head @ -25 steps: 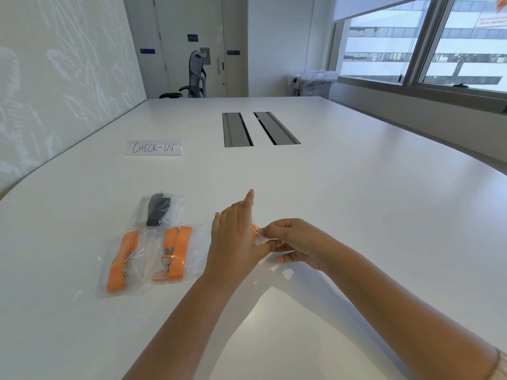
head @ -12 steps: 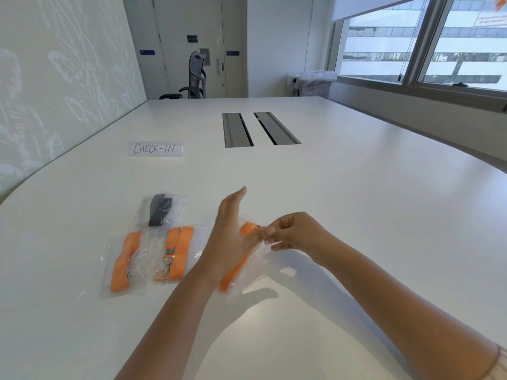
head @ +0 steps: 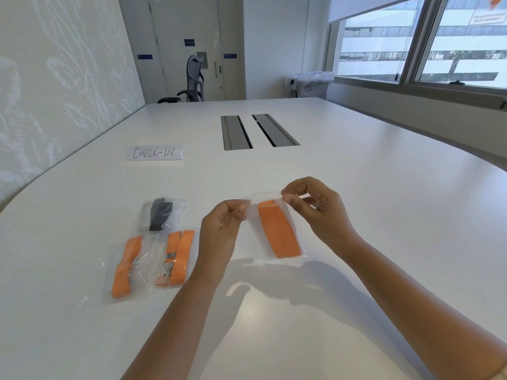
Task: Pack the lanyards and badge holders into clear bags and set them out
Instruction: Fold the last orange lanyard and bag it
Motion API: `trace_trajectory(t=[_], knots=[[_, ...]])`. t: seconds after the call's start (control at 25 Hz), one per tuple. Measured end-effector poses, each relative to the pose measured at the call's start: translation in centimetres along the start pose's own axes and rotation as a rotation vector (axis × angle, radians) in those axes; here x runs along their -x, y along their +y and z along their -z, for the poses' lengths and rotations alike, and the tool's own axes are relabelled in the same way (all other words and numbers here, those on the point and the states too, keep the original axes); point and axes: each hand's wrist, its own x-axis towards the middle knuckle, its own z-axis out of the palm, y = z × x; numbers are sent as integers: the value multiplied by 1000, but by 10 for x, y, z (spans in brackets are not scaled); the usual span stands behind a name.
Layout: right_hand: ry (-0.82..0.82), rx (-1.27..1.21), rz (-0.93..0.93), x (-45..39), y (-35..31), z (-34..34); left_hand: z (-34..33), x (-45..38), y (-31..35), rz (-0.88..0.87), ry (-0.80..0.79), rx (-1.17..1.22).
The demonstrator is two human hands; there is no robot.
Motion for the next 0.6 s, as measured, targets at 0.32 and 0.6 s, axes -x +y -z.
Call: trace_trajectory(t=[0.32, 0.6], knots=[[-46, -123, -183, 1, 3, -8, -1, 0, 4, 60, 114, 78], [-121, 37, -88, 9, -5, -16, -3, 5, 7, -78, 83, -92]])
